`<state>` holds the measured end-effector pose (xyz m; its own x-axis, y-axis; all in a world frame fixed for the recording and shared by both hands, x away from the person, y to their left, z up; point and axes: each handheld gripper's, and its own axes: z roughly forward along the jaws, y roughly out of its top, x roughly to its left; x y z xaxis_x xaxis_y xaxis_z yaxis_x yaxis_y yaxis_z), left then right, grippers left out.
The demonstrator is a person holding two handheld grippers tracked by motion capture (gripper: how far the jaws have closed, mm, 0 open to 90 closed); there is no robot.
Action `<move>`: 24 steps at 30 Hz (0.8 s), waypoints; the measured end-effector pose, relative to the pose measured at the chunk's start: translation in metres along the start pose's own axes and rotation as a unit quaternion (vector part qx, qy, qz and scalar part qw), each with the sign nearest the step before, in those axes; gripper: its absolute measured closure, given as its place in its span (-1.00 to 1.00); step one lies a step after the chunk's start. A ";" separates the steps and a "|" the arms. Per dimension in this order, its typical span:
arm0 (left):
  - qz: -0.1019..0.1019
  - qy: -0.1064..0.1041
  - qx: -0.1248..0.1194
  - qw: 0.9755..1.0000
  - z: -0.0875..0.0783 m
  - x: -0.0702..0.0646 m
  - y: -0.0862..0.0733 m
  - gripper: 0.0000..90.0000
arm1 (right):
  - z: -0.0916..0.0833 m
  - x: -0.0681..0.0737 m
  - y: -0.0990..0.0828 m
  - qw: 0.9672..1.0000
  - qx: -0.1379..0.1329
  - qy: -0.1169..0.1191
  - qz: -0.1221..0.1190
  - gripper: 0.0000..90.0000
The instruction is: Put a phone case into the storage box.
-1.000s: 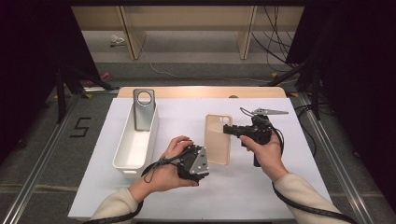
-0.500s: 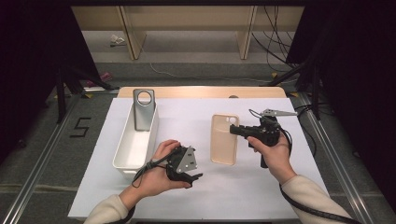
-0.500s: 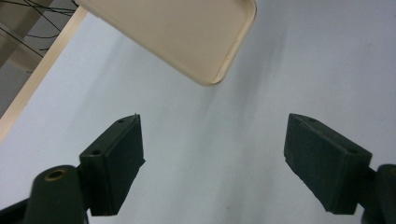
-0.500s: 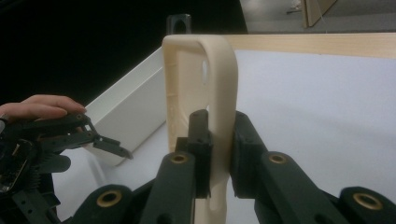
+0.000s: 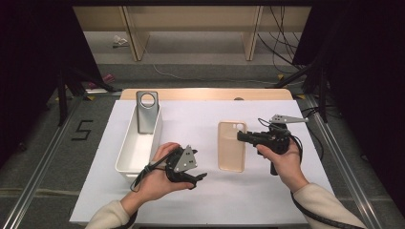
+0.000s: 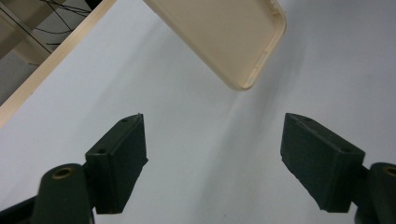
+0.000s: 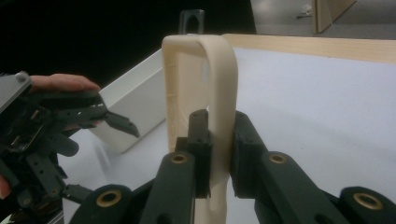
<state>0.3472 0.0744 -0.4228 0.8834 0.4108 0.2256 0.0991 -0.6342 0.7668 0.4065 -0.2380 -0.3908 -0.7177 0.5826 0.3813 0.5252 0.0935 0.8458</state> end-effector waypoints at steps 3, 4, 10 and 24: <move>-0.014 0.001 -0.009 1.000 0.000 0.001 0.000 -0.48 | -0.001 0.002 -0.003 1.000 0.000 0.007 -0.004 0.80; -0.018 0.000 -0.011 1.000 0.000 0.001 0.000 -0.48 | -0.001 0.002 -0.003 1.000 0.000 0.005 -0.006 0.80; -0.034 0.002 -0.020 0.999 -0.001 0.003 -0.001 -0.47 | 0.003 0.005 -0.004 1.000 0.000 0.010 -0.008 0.80; -0.067 0.011 -0.038 0.997 -0.002 0.009 -0.003 -0.47 | 0.005 0.006 -0.004 1.000 -0.001 0.013 -0.008 0.80</move>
<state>0.3536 0.0812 -0.4215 0.8541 0.5034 0.1307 0.1800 -0.5219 0.8338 0.4022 -0.2303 -0.3937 -0.7376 0.5604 0.3768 0.5125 0.1012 0.8527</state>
